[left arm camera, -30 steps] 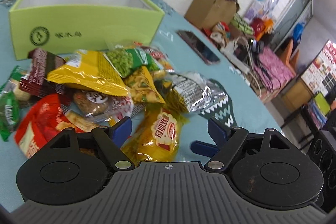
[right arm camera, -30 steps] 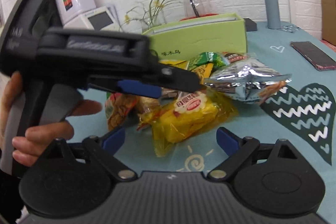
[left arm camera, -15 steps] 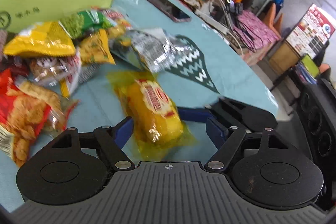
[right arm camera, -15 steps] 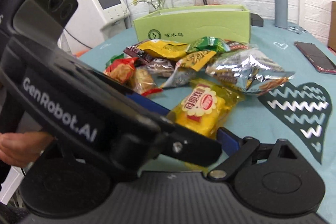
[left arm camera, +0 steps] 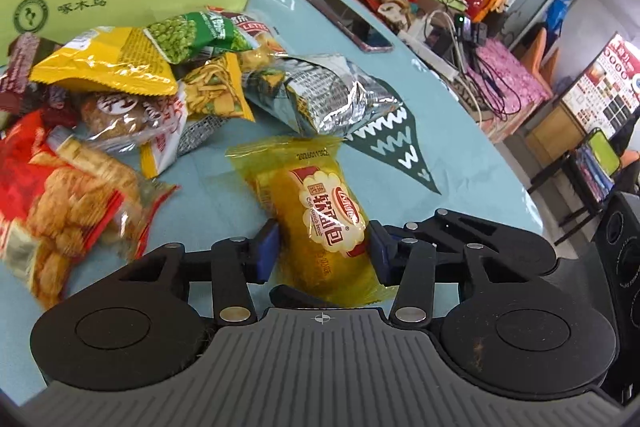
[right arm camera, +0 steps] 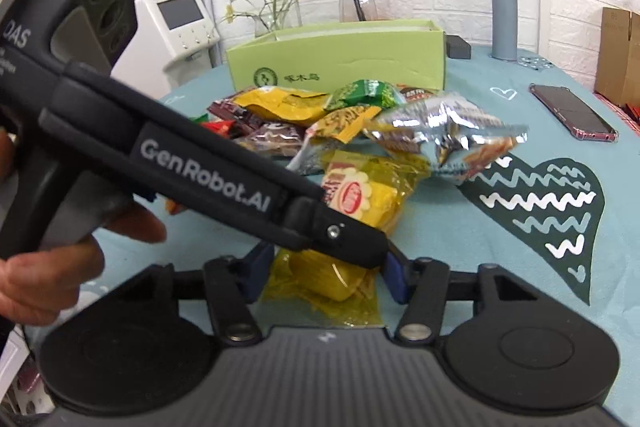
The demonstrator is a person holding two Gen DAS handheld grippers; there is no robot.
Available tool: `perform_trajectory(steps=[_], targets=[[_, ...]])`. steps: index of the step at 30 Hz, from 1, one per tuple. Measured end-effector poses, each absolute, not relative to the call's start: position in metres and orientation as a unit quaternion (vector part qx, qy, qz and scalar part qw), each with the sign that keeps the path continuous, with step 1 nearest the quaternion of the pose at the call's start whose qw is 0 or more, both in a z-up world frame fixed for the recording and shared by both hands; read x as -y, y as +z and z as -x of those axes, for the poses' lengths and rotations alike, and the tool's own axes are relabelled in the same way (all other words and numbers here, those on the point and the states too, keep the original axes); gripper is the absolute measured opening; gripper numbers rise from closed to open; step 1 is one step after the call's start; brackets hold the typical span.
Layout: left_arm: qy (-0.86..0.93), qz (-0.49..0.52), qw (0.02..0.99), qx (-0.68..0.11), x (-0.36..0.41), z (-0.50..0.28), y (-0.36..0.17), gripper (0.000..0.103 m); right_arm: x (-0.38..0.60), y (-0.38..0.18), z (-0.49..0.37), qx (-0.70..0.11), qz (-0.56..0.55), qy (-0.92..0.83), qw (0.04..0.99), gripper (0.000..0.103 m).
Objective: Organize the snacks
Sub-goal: 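Carry the yellow bread packet into the green box and release it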
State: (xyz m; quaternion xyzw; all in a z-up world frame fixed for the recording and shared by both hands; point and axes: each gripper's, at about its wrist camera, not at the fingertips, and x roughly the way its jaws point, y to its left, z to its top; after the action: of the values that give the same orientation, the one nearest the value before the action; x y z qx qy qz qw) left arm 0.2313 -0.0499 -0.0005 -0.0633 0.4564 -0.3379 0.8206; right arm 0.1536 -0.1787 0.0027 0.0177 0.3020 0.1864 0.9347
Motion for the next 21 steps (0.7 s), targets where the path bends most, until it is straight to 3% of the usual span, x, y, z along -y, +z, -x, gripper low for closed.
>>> perform_trajectory(steps=[9,16,21], targets=[[-0.292,0.082,0.857,-0.417,0.008,-0.249,0.051,0.028,0.143,0.035,-0.178,-0.25,0.026,0.236,0.939,0.059],[-0.296,0.08,0.881,-0.36,0.025,-0.359,0.111,0.028,0.149,0.088,-0.281,-0.188,0.076,0.214,0.956,0.059],[-0.277,0.089,0.881,-0.373,0.045,-0.452,0.106,0.028,0.161,0.09,-0.377,-0.209,0.058,0.196,0.956,0.06]])
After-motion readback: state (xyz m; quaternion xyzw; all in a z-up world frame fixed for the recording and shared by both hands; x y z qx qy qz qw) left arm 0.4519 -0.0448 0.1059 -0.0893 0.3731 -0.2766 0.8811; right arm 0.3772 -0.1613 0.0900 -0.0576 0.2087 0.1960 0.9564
